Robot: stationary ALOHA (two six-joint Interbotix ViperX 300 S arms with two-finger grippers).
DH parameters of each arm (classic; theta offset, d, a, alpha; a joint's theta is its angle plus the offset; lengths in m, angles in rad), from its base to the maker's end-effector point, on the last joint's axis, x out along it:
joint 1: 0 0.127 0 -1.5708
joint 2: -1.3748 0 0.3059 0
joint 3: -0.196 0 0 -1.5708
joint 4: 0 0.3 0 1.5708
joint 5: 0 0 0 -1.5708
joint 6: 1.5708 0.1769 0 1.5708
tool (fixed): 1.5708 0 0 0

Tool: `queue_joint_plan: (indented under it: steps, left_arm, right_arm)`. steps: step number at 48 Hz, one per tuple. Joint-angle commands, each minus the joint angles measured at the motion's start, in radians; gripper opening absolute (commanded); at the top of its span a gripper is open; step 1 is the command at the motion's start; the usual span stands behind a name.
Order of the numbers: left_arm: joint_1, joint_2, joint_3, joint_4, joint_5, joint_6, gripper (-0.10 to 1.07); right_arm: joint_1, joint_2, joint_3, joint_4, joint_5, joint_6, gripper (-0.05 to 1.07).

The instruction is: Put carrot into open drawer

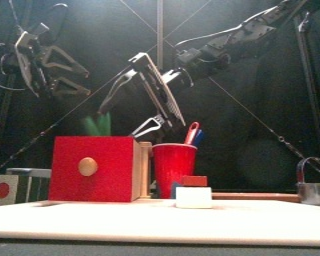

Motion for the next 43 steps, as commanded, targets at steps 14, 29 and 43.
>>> queue_joint_plan:
  steps: [14,29,43]
  left_arm:
    - [0.012,0.003,-0.011,0.002,-0.005,0.002,0.94]
    - [0.015,0.003,-0.008,0.002,-0.003,0.000,0.94]
    - [0.015,0.003,-0.014,0.000,-0.003,0.000,0.94]
  right_arm:
    - [-0.002,-0.017,-0.064,-0.074,-0.034,-0.002,1.03]
    - [0.002,0.003,-0.081,-0.127,-0.075,-0.002,1.02]
    - [-0.009,-0.186,0.086,-0.144,-0.086,0.006,0.96]
